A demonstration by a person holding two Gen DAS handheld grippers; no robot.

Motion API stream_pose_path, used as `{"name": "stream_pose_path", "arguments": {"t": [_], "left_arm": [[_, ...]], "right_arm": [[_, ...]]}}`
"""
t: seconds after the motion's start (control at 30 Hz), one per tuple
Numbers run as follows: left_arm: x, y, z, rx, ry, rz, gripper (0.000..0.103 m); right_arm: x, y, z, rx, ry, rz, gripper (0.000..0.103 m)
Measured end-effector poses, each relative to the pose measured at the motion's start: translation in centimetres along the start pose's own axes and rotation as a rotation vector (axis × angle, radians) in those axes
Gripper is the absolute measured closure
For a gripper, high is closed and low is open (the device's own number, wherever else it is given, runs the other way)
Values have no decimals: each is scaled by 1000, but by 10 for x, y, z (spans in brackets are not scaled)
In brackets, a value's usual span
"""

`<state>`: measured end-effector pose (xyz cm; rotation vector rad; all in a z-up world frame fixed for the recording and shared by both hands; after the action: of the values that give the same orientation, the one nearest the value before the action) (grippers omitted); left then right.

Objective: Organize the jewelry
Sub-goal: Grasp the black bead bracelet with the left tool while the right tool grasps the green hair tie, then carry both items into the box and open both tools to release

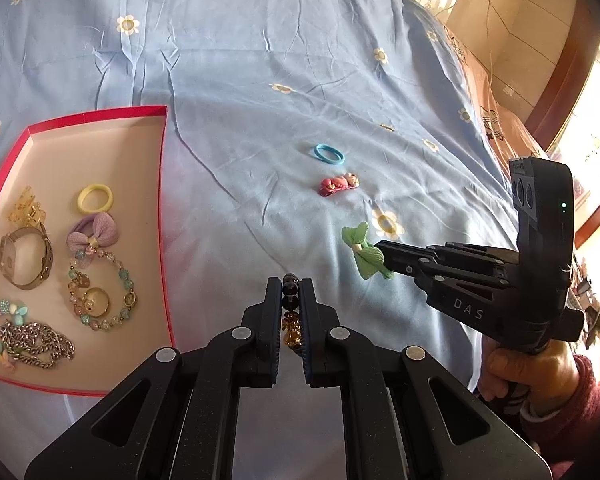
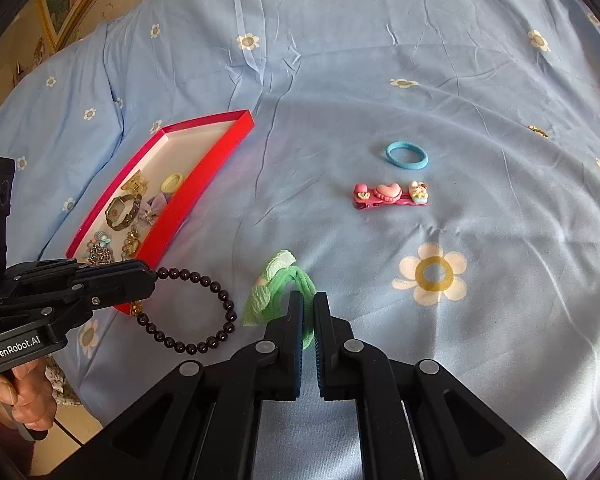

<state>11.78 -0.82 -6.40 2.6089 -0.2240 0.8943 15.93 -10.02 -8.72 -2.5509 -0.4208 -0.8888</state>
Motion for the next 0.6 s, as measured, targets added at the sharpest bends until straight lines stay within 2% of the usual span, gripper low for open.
{"name": "stream_pose_path", "arguments": {"t": [0.3, 0.6], "left_arm": [[10, -12, -29, 23, 57, -18, 96], [15, -50, -64, 73, 120, -80, 96]], "right_arm": [[16, -27, -11, 49, 30, -28, 99], [29, -71, -4, 112, 35, -88, 99]]}}
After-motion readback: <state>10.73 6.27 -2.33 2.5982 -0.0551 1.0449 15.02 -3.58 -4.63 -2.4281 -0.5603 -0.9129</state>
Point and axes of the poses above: each gripper's, at about its wrist camera, not at the fingertips, and z roughly the way its jaws point, y to its right, x to its top, the point moved 9 cm from there along z, roughly the way its jaws point, and after that the axes turned 3 degrees about -x, right-handed, at the moved point
